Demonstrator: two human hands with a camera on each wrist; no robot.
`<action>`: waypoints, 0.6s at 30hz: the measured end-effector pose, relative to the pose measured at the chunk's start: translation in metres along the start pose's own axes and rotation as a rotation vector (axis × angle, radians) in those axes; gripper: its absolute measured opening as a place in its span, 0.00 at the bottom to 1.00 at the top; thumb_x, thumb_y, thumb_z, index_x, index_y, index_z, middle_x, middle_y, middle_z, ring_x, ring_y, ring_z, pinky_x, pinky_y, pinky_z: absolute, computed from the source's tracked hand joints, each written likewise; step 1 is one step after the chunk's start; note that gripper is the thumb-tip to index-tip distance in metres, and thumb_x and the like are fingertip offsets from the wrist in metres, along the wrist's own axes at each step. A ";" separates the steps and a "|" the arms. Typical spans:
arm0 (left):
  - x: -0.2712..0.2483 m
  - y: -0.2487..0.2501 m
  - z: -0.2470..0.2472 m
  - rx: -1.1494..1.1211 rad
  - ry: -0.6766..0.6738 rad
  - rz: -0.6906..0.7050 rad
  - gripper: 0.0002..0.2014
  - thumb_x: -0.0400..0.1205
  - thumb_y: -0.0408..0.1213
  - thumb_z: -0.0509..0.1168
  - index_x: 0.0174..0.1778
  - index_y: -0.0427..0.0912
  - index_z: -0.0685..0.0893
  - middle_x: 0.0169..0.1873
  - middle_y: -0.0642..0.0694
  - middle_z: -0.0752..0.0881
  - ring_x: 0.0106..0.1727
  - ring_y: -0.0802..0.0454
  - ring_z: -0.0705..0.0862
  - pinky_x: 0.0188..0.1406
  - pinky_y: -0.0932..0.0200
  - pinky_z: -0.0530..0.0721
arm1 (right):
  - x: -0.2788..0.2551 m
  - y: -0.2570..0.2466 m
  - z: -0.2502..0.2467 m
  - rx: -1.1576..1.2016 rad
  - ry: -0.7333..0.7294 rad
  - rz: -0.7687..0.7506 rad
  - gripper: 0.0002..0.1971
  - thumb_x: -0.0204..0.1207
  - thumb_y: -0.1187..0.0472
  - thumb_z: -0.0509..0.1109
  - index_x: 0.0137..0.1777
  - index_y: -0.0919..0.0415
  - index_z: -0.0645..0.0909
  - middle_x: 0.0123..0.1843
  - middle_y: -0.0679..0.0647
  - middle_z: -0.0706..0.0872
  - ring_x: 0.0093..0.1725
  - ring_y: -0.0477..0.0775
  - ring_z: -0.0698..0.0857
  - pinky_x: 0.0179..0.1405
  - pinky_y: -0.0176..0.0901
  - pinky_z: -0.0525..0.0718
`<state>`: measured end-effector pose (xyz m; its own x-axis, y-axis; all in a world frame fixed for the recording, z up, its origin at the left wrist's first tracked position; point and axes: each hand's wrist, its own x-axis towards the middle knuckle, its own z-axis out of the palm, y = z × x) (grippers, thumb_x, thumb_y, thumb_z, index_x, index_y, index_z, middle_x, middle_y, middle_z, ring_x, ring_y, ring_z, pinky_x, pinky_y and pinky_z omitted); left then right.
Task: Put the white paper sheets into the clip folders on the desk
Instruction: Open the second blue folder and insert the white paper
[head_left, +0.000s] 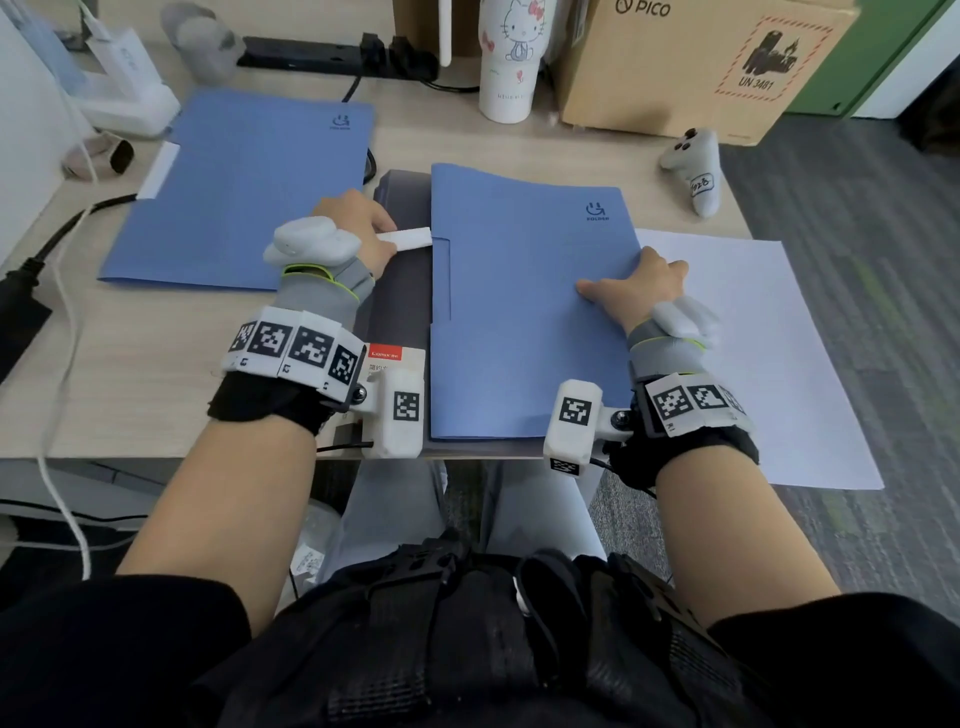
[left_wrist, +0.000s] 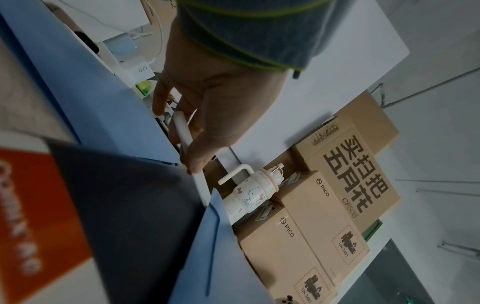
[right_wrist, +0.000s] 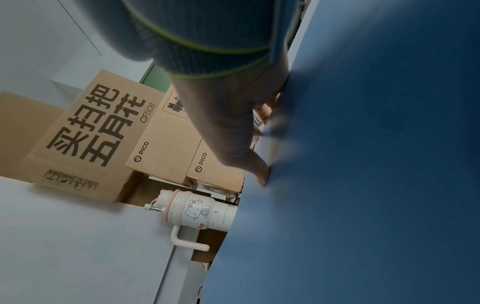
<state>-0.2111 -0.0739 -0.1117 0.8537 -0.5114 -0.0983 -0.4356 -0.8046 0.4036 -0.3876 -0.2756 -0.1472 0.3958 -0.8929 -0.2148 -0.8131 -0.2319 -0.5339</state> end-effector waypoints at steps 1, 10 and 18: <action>-0.003 0.002 -0.002 0.012 -0.014 0.003 0.13 0.81 0.37 0.64 0.60 0.45 0.86 0.56 0.39 0.87 0.50 0.37 0.83 0.47 0.56 0.75 | -0.001 0.000 -0.001 0.001 0.005 0.000 0.31 0.65 0.46 0.75 0.65 0.59 0.72 0.65 0.59 0.70 0.40 0.60 0.74 0.45 0.48 0.74; -0.003 -0.001 -0.003 -0.378 -0.009 -0.179 0.15 0.83 0.33 0.57 0.29 0.38 0.76 0.28 0.43 0.78 0.30 0.48 0.76 0.30 0.62 0.71 | -0.009 -0.002 -0.003 0.007 -0.005 -0.036 0.32 0.65 0.45 0.75 0.66 0.59 0.72 0.64 0.59 0.70 0.42 0.63 0.78 0.44 0.49 0.75; -0.015 0.011 0.009 -0.661 0.056 -0.279 0.15 0.82 0.30 0.54 0.48 0.26 0.85 0.14 0.51 0.84 0.27 0.54 0.76 0.34 0.60 0.77 | -0.017 -0.002 -0.001 0.077 0.004 -0.063 0.32 0.66 0.46 0.76 0.66 0.61 0.72 0.65 0.60 0.70 0.45 0.61 0.75 0.46 0.47 0.73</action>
<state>-0.2311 -0.0781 -0.1142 0.9290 -0.2829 -0.2387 0.0498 -0.5434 0.8380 -0.3926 -0.2602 -0.1419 0.4436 -0.8788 -0.1759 -0.7512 -0.2575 -0.6077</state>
